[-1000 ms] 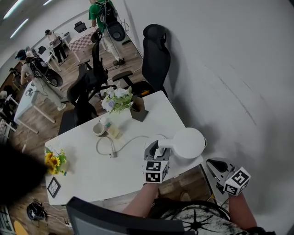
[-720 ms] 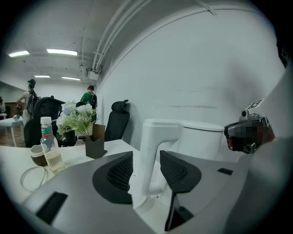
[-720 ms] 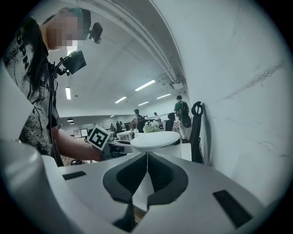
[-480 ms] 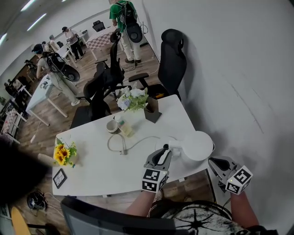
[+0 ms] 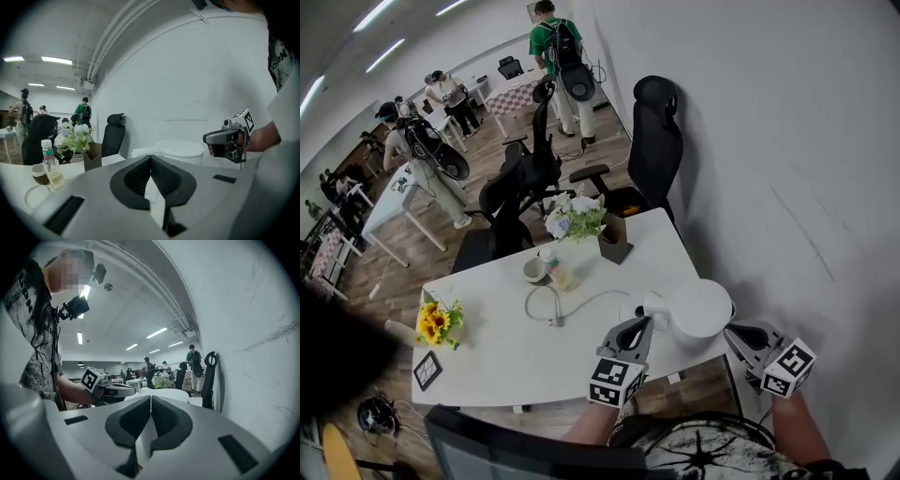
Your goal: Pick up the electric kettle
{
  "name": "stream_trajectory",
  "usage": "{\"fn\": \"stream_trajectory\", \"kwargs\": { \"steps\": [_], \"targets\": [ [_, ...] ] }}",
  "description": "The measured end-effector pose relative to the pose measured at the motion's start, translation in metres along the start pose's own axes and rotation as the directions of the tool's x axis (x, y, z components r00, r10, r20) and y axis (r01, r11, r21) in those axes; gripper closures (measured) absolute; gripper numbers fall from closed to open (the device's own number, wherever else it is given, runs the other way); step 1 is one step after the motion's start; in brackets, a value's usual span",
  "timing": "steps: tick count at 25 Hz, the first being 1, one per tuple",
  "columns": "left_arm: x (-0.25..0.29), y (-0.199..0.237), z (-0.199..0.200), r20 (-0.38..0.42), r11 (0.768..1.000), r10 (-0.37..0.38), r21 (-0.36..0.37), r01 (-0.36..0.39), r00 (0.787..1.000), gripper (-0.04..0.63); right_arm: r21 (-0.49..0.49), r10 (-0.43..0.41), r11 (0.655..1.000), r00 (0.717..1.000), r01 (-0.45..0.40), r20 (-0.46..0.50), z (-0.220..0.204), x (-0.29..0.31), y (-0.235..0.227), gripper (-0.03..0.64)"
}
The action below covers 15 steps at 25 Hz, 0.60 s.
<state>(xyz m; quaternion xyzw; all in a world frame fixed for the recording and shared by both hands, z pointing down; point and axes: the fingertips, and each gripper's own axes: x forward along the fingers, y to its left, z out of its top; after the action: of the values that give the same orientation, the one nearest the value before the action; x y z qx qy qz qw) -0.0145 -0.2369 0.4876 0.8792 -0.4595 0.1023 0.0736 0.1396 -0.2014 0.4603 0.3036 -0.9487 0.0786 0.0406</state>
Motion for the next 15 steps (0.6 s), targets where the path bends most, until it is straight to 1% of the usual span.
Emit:
{"fn": "stream_trajectory", "kwargs": {
  "steps": [4,8,12,15],
  "targets": [
    [0.0004,-0.0037,0.0057,0.004,1.000,-0.007,-0.003,0.007,1.000,0.586,0.003,0.000,1.000,1.000,0.000,0.004,0.0023,-0.0011,-0.0019,0.595],
    [0.0037,-0.0043,0.0008,-0.006,1.000,-0.016,-0.001,0.016,1.000,0.586,0.003,0.008,1.000,1.000,-0.008,0.011,0.0009,0.0032,-0.0033,0.595],
    [0.0035,-0.0050,-0.0014,-0.017,1.000,-0.022,0.007,0.022,1.000,0.586,0.002,-0.009,1.000,1.000,0.009,-0.010,-0.0023,0.0058,-0.0035,0.595],
    [0.0031,-0.0068,0.0010,-0.014,1.000,-0.030,-0.002,0.030,0.999,0.586,0.004,-0.010,1.000,1.000,0.011,-0.013,-0.0024,0.0059,-0.0018,0.595]
  ]
}}
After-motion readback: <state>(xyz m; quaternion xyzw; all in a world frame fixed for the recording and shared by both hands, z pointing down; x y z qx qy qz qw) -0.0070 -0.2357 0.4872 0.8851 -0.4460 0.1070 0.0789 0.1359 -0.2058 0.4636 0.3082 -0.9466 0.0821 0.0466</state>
